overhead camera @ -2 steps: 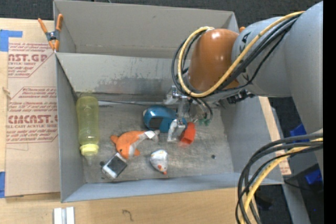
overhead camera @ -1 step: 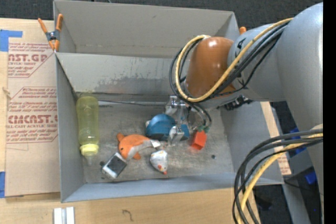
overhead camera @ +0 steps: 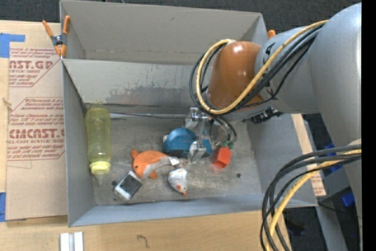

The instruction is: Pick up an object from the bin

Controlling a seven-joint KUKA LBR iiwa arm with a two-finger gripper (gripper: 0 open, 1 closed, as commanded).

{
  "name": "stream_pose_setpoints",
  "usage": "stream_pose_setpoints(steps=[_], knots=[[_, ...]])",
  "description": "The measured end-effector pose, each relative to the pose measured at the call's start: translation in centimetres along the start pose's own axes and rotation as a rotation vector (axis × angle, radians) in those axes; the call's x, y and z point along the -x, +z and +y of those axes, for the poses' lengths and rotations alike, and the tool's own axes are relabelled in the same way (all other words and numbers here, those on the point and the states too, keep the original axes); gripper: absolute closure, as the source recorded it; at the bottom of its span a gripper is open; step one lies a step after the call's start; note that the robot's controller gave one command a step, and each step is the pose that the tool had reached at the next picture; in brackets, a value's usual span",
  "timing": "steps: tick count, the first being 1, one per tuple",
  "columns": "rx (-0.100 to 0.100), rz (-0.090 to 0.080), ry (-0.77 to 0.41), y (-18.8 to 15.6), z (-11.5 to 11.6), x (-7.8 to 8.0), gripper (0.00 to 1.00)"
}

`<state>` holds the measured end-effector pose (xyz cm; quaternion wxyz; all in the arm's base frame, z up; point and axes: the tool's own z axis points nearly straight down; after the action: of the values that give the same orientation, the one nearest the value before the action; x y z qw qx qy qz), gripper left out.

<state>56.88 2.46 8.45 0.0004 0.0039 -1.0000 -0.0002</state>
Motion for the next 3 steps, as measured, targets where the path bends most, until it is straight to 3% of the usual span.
stream_pose_setpoints(steps=[1, 2, 3], knots=[[0.0, 0.004, 0.022, -1.0, -0.8, -0.8, 1.0], [-0.001, 0.005, -0.009, -5.4, 0.4, -0.1, 1.0], [0.0, -0.001, -0.012, -7.0, -0.2, -0.8, 1.0]])
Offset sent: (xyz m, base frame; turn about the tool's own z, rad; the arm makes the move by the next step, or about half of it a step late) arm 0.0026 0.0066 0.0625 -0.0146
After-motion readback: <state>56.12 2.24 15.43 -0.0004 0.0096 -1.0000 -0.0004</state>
